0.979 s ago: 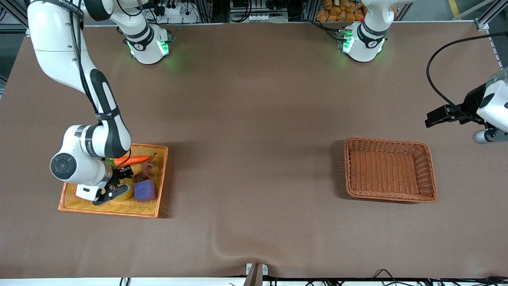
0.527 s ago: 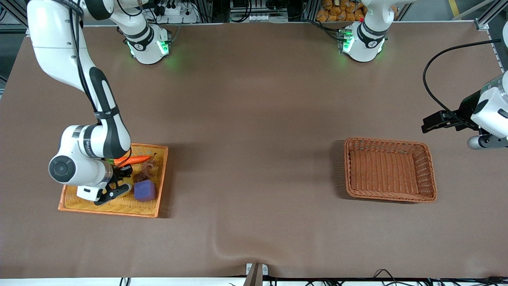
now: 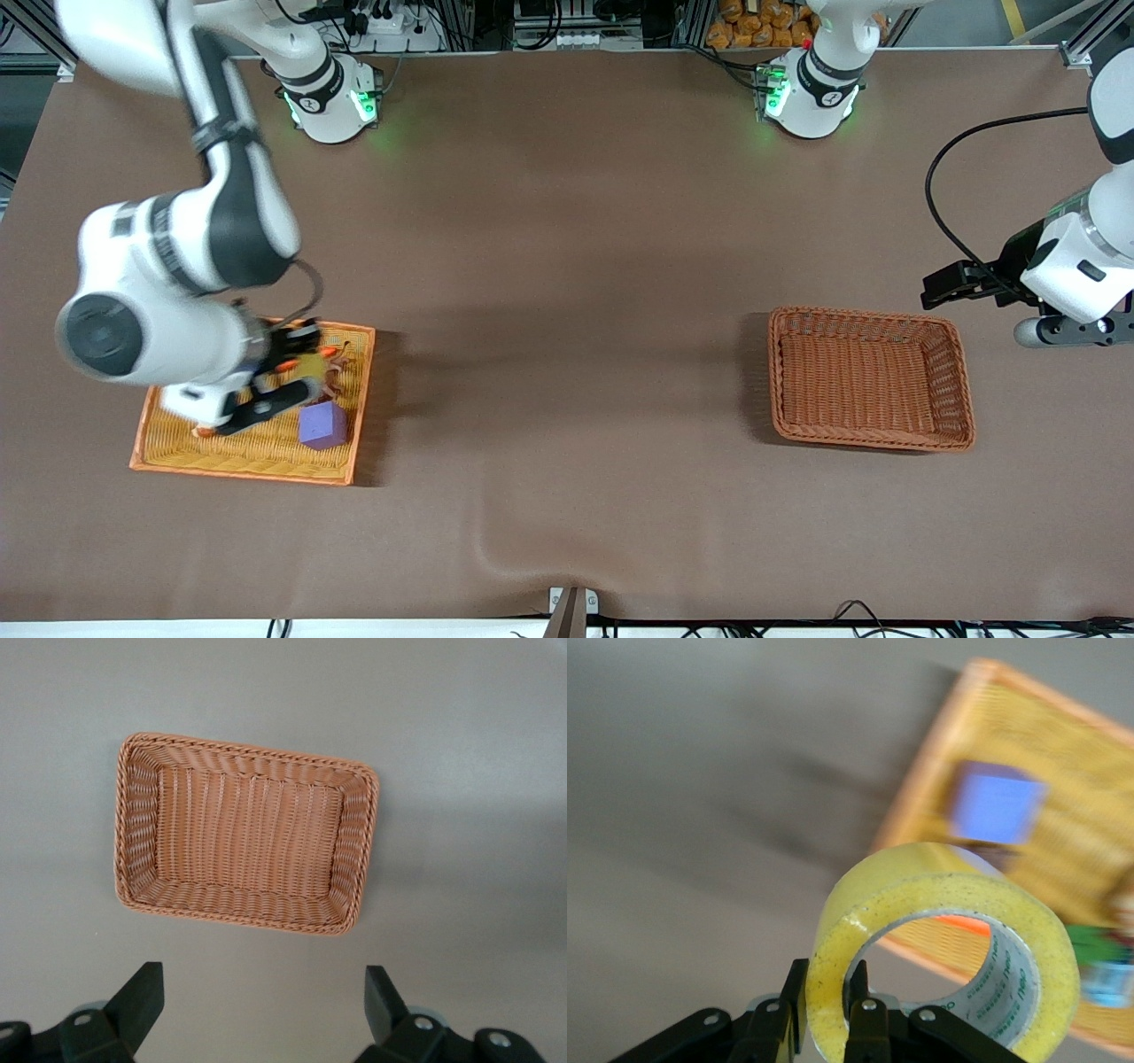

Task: Transfer tape with both arms
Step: 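Grasp the tape roll with the right gripper and lift it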

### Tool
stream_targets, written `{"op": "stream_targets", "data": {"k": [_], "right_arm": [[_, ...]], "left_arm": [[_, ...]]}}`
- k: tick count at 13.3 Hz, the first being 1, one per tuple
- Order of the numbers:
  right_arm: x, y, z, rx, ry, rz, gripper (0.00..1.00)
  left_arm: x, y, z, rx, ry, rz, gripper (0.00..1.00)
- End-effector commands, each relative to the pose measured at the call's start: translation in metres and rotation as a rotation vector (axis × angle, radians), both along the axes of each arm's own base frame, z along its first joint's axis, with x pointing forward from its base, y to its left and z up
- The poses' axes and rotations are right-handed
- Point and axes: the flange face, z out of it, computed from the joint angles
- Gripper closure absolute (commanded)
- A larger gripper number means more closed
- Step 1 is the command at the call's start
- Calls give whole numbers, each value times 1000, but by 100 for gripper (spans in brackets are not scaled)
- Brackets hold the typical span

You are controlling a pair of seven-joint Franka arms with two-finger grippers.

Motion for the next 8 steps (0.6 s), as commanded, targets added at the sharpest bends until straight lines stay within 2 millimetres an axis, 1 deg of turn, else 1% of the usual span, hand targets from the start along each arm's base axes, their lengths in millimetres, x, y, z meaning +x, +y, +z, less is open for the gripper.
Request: {"op": "stream_targets", "data": {"k": [1,2,3,4,5,6,7,8], "right_arm": [[-43,122,-15,41,83,-143,100],[-54,162,-21,42,47,-214,100],[-59,196,-33,68,-4,-289,100],[-74,237,-46,93,-28,-353,100],[-86,269,-67,97,-49,-416,100],[-102,304,-93,115,-82,-472,100],[-110,330,-128,147,-127,-522,100],[-116,350,-157,187,-161,-562,100]], "left_arm": [[13,-11,-14,-9,-11,-17,0],[18,-24,-21,-9,-25,-30,0],[21,-33,-26,-13,-47,-29,0],[24,-37,-38,-14,-38,-5,0],[24,-46,-47,-14,-32,11,0],[23,-53,-55,-13,-31,32,0],[23,-56,-62,-13,-31,56,0],[22,-68,-69,-16,-42,58,0]]}}
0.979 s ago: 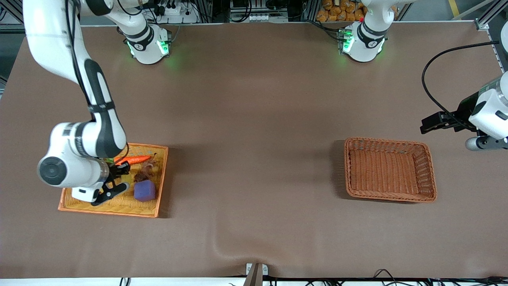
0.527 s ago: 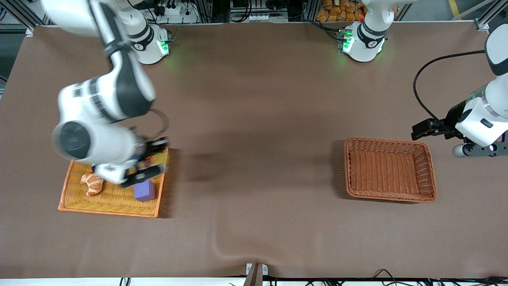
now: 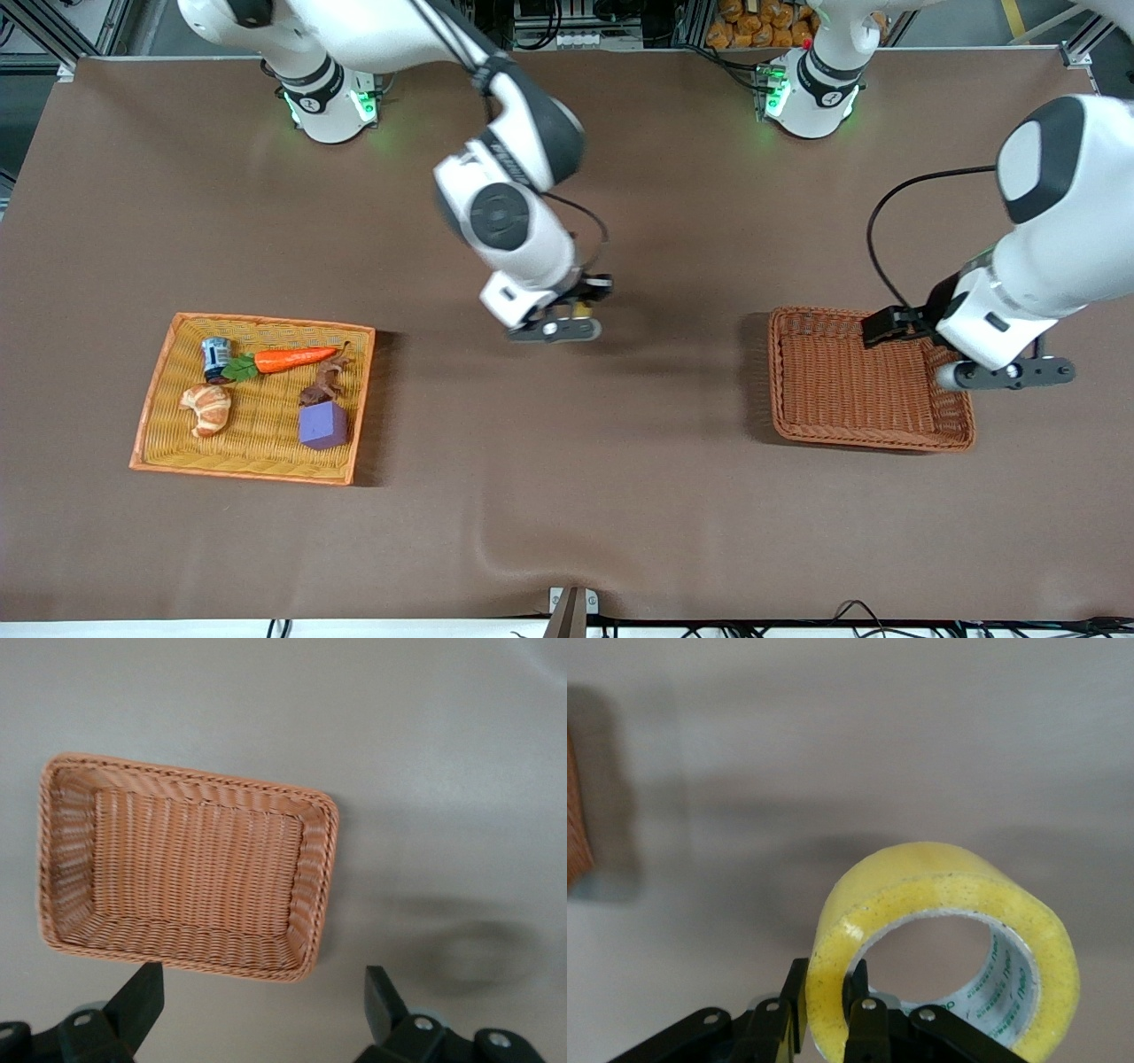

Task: Transfer tape with both arms
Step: 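Carry the tape with the right gripper while the left gripper approaches, then set the tape on the table with the right gripper and release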

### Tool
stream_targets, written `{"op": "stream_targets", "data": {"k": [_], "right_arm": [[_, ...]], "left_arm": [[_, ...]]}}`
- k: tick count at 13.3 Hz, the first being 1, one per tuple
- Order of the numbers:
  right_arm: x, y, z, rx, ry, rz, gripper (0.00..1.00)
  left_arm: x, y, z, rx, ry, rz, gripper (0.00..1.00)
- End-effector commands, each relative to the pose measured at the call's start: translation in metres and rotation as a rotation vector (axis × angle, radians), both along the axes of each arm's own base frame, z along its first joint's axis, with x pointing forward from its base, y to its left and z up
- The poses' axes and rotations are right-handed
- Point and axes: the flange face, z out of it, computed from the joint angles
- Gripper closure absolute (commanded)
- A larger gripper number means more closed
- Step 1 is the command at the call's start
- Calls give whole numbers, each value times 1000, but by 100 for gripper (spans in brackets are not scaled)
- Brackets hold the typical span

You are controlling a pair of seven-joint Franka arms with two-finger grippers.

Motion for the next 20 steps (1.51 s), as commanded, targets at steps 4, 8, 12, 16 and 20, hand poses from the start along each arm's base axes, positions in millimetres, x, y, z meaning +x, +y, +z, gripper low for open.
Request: {"op": "stream_targets", "data": {"k": [4,8,12,16,20], "right_arm": [[-1,44,-71,79,-22,-140,51],[29,-24,0,-38,95,-52,0],[64,-174,91,-81,102,58,0],[59,-271,153,-181,-18,148,0],[45,-358,216,-201,-12,168,0]], "left_arm": [[1,-25,-30,-3,-31,21,0],[-9,-38,-51,3,4,-1,0],[-25,-124,-81,0,24,16,0],[-74,-198,-150,11,-12,73,0],[-104,-241,-203,0,2,86,0]]}}
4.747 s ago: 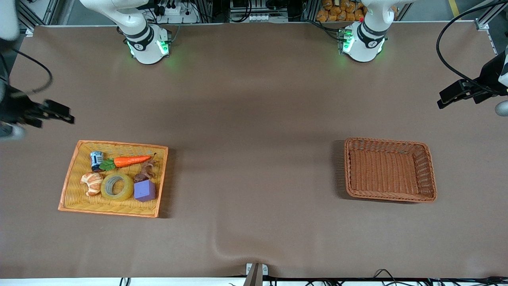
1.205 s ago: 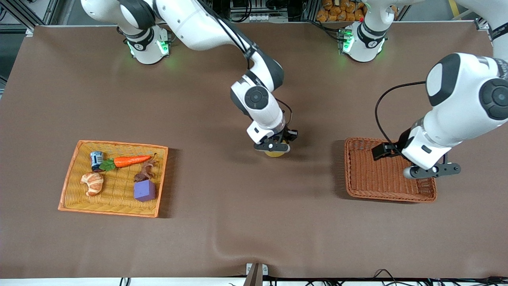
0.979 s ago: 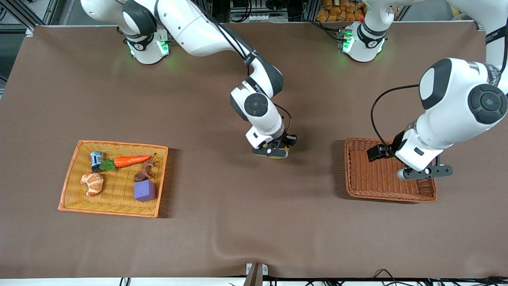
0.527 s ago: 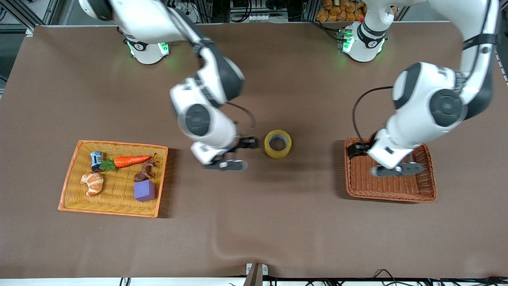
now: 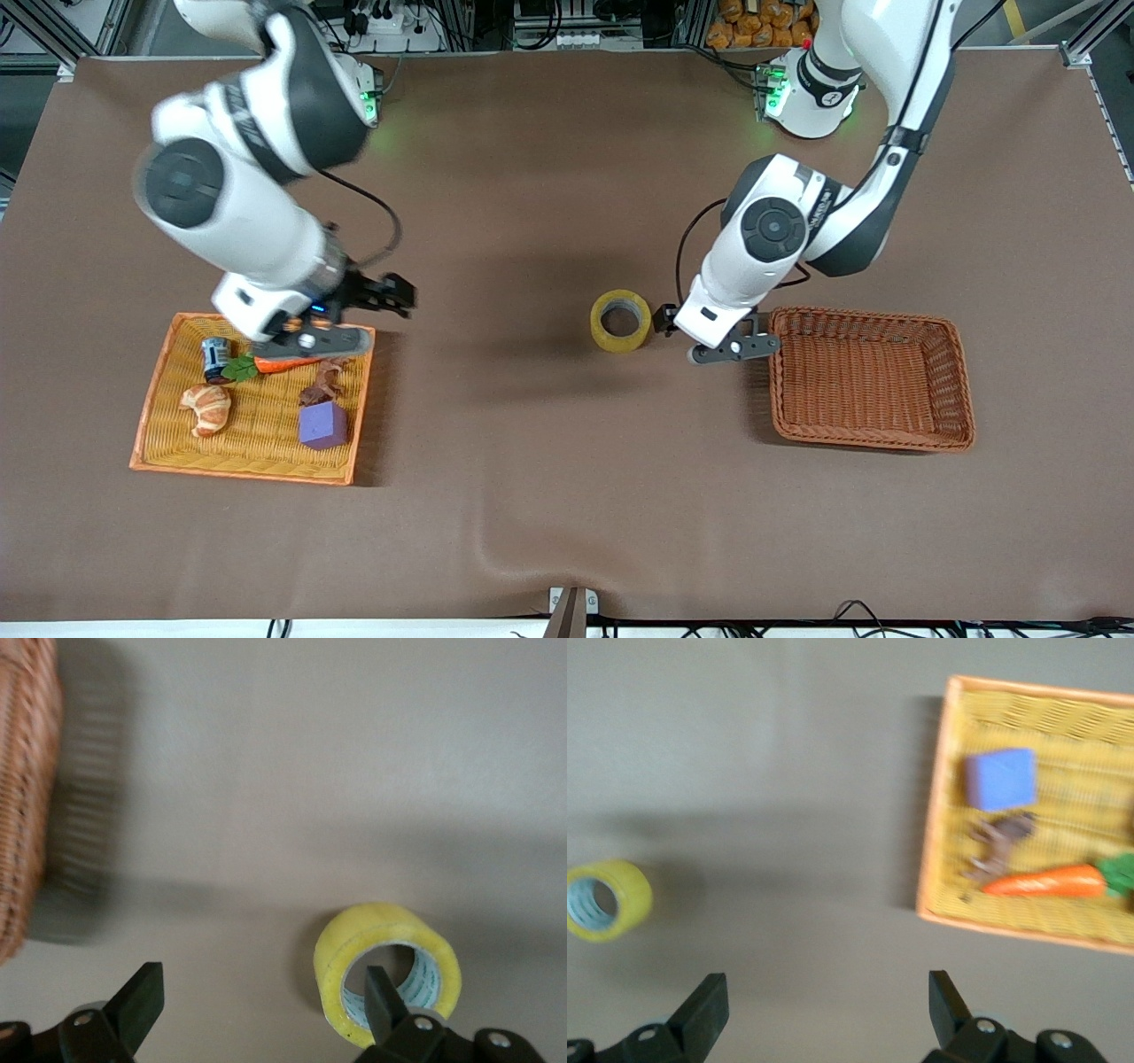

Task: Transfer tape with both arms
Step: 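Set the tape on the table with the right gripper and release, then grasp the tape with the left gripper while the right gripper withdraws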

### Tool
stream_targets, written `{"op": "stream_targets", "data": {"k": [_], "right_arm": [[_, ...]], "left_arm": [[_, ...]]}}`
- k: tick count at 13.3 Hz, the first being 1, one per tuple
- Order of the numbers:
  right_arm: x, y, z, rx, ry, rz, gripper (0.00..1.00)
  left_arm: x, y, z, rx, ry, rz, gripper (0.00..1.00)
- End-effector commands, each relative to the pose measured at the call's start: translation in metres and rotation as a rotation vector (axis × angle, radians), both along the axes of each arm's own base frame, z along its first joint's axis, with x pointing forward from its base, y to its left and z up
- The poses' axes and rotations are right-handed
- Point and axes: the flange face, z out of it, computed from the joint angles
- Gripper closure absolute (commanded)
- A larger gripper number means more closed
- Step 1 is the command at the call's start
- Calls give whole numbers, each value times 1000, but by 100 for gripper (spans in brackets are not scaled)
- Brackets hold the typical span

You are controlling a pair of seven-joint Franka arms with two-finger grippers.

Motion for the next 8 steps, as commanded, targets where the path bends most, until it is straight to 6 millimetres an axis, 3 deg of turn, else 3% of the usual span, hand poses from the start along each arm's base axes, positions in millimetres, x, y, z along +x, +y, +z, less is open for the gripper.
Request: {"op": "stream_targets", "data": {"k": [1,3,5,7,8], "right_arm": [[-21,-53,40,4,-20,-17,0],[-28,-73,58,-18,-31,-18,0],[-32,-95,78,-91,-27,-32,0],[-42,-119,108,-90,38,-46,0],[-43,-136,112,-85,46,-43,0]], "left_arm": [[-16,-27,-30,3,-12,-5,0],[-20,-37,-53,-6,-5,27,0],[-37,-59,-73,-1,12,0,0],[-39,-64,-78,-3,9,-5,0],[-40,-63,-87,2,20,-4,0]]}}
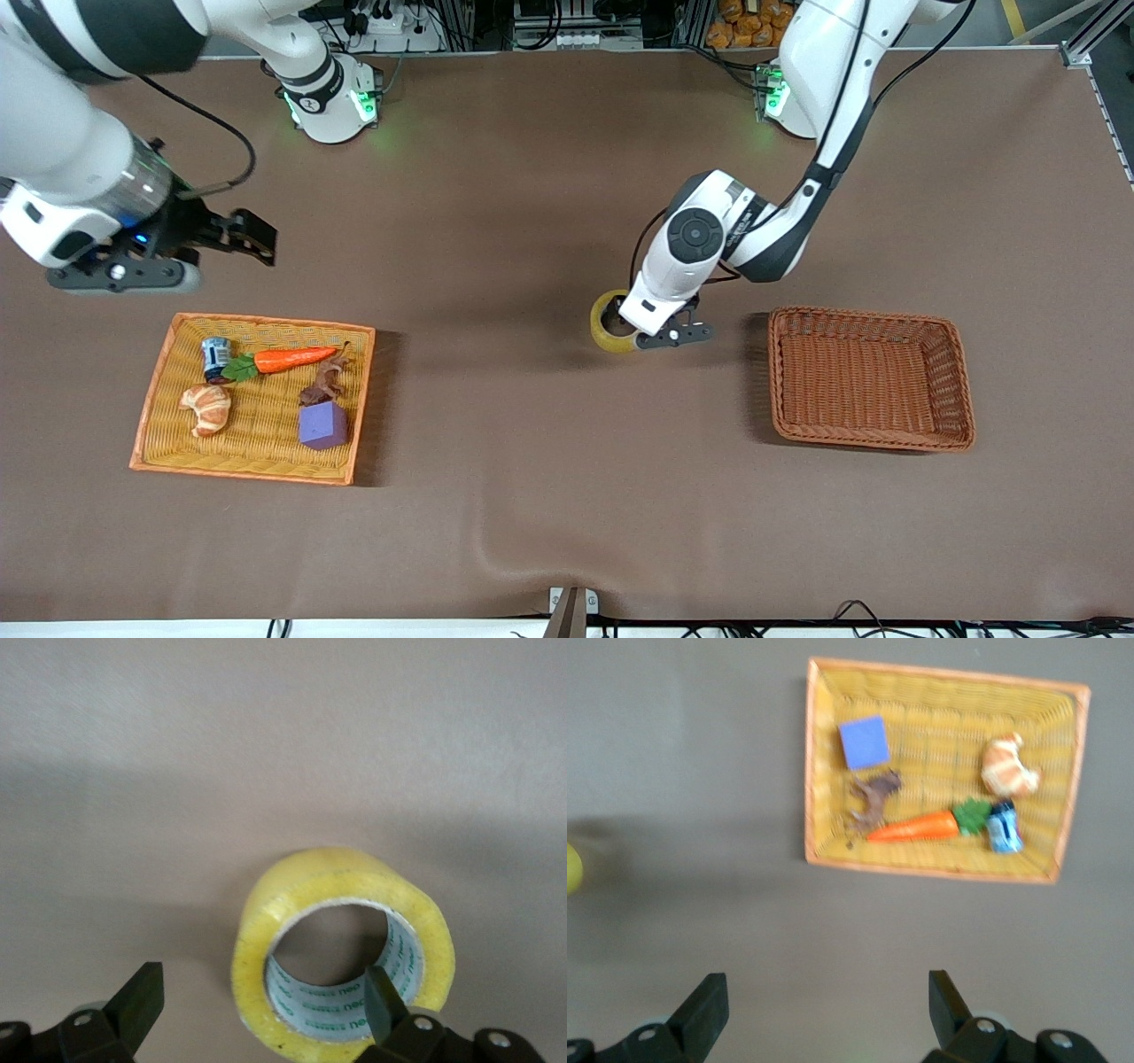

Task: Transfer tape with both arms
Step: 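Grasp the tape with the left gripper while the right gripper withdraws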

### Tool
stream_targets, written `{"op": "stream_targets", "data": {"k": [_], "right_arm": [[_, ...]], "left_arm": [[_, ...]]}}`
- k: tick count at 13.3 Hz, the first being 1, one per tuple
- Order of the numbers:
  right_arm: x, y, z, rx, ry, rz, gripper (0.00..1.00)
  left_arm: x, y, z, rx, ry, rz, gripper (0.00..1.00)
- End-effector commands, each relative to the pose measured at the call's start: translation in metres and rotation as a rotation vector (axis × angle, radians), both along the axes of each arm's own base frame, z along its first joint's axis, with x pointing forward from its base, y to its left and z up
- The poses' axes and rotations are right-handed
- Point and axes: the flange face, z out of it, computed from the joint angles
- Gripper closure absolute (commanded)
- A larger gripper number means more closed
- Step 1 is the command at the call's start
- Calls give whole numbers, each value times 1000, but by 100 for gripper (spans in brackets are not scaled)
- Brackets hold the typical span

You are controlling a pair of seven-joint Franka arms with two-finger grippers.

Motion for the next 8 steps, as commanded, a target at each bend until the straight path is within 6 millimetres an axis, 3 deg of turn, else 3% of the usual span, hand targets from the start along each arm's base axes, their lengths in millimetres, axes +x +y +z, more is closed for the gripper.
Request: {"op": "stream_targets", "data": {"k": [1,2,3,5,6,7,8], "right_arm": [[-8,-33,26,8,7,24,0],[-8,-49,30,19,-1,15,0],[-7,-56,31,22,-8,6,0],[-7,-69,33,19,-10,-13,0],[-7,-88,33,22,-9,-31,0],[-8,-102,33,27,-4,-28,0],[-11,-113,27,28,15,-44,0]], "left_arm": [[2,-1,-11,12,-13,6,10],[1,-1,-15,7,-16,7,19],[2,-1,-19,8,-13,9,38],[4,-1,-25,8,-8,10,93],[4,-1,-25,8,-6,13,100],[7,0,-19,6,-16,25,100],[16,9,4,-1,-40,50,100]]}}
